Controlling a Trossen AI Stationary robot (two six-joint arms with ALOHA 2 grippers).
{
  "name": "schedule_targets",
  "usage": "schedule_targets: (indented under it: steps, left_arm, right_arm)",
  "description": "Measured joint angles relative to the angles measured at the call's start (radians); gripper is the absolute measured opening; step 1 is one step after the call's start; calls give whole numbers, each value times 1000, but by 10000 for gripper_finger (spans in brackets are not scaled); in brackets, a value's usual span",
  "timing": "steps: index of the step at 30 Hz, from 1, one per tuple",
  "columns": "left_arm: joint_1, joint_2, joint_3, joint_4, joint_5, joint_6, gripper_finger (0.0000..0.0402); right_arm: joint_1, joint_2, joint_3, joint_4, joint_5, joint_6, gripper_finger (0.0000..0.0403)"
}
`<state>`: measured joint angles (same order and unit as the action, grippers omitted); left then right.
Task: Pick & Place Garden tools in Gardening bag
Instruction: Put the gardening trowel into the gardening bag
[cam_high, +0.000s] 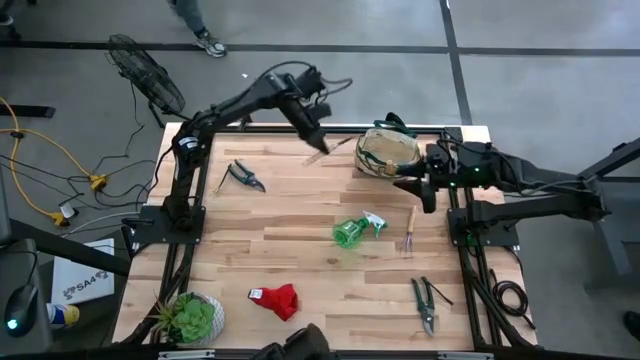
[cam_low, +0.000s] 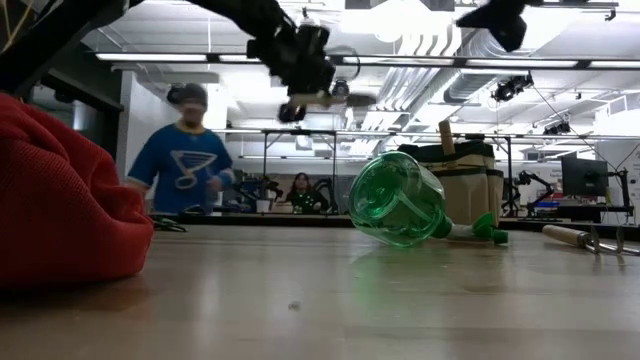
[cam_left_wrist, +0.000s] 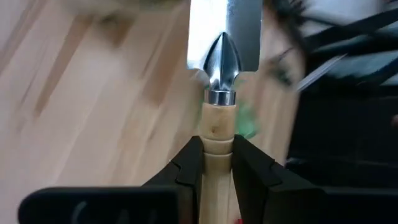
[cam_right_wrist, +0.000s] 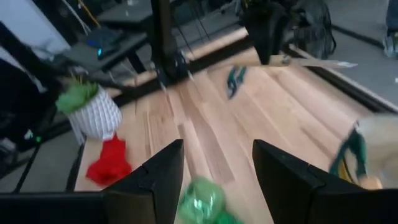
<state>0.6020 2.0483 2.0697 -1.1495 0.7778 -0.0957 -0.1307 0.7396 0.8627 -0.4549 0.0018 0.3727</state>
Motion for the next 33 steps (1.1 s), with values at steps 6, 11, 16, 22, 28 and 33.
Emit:
schedule_targets:
  steps: [6,11,16,22,28,33]
  left_arm:
    - [-23,-1,90,219,51,-149,54]
    - [-53,-3,108,433,69,-311,54]
    - [-76,-3,108,634,69,-404,54]
    - [-110,-3,109,835,40,-446,54]
    - [-143,-3,109,935,-19,-451,54]
    - [-153,-3,109,1004,-59,-464,54]
  right_arm:
    - [0,116,0,149,16,177,184]
    - [38,207,0,231,3,68,184]
    - [102,251,0,310,110,16,184]
    - [113,249,0,331,285,288,184]
    - [113,248,0,487,394,305,184]
    - [114,248,0,513,461,312,184]
